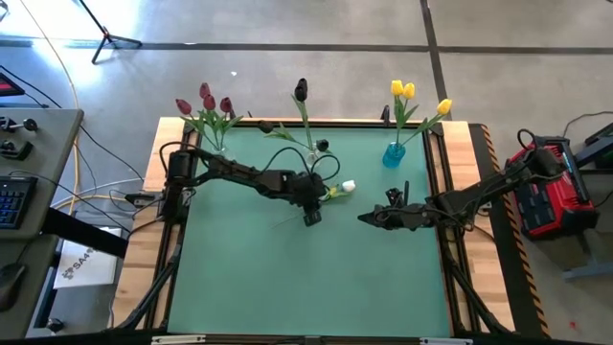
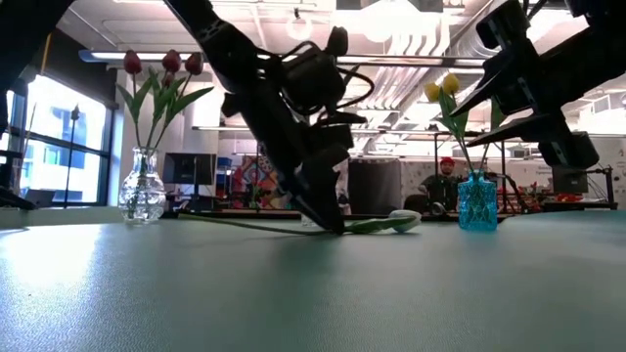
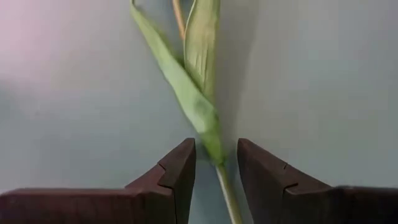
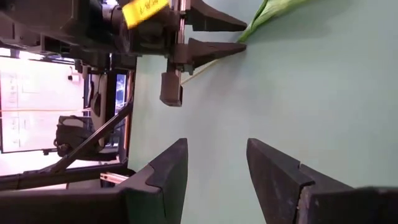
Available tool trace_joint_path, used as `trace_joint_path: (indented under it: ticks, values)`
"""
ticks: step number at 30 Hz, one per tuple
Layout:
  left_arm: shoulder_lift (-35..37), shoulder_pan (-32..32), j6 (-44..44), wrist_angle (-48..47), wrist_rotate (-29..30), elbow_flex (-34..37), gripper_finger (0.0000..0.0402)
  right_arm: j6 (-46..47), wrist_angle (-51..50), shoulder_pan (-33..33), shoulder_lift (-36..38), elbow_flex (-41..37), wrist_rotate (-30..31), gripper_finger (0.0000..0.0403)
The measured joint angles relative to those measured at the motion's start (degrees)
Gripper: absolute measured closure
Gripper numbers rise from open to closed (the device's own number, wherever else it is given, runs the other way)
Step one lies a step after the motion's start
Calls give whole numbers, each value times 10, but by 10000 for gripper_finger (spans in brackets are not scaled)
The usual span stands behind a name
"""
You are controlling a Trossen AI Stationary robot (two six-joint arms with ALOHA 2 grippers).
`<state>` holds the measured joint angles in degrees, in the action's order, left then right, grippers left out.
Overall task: Sort flowers into vase by color
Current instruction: Put the white tulip into the right transparent vase
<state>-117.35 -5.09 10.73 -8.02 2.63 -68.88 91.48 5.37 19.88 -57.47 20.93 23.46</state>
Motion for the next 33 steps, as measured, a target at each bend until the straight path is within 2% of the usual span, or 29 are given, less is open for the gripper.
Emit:
trace_joint_path:
  ticks: [5,13,21,30,33]
  values:
    - [-9,-1,-1,2,1,-1,312,0,0,0,0,0,0,247]
    - [-18,-1,6,11,-3,0,394,0,0,0,0,0,0,247]
    - [21,-15,50,19,-21,6,399,0,-1,0,0,0,3,247]
    - [133,-25,56,51,-43,4,401,-6,12,0,0,0,4,247]
    - [178,-23,38,82,-43,3,401,-51,52,-1,0,0,6,247]
